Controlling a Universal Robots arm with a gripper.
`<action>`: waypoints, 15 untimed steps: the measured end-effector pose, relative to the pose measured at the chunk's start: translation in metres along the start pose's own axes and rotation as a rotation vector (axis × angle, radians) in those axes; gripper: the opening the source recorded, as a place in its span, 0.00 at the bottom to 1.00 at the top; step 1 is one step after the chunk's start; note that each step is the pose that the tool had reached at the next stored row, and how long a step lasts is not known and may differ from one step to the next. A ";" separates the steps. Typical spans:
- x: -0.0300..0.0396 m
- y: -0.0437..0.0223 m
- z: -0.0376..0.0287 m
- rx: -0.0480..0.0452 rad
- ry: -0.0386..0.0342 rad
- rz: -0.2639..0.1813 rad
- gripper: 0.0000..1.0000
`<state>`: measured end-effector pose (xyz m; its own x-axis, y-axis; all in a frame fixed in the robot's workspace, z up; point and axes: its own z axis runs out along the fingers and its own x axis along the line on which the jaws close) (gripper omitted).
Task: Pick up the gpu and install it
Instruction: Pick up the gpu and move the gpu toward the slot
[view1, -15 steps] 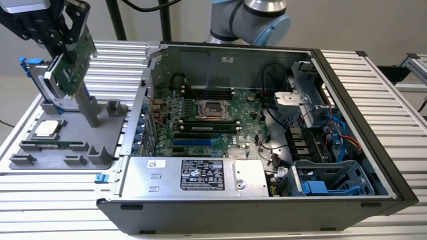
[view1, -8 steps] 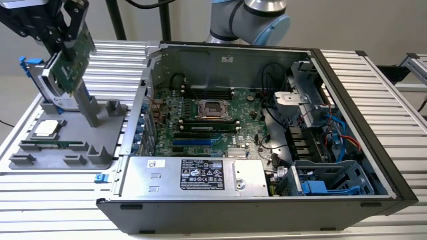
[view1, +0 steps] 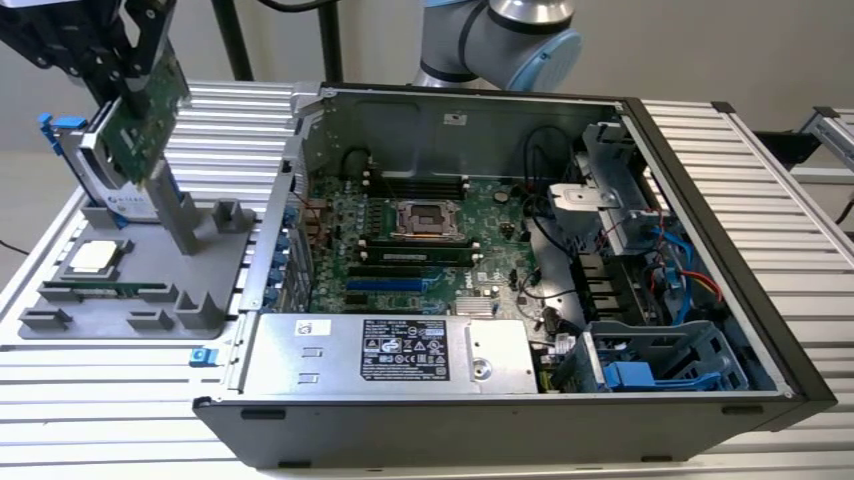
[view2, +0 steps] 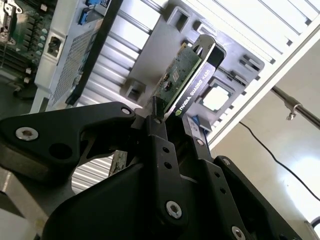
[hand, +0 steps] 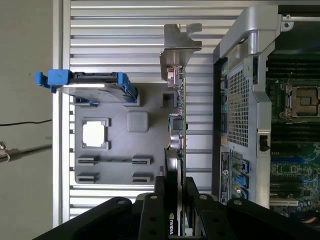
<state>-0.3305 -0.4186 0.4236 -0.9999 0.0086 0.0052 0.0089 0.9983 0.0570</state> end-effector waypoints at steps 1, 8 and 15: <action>0.0000 0.0000 0.0000 0.0000 -0.0001 0.000 0.00; -0.0060 0.0001 -0.0002 0.0001 0.0001 0.000 0.00; -0.0172 0.0002 -0.0001 0.0000 0.0000 0.000 0.00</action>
<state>-0.3133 -0.4186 0.4237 -0.9999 0.0086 0.0051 0.0089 0.9983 0.0570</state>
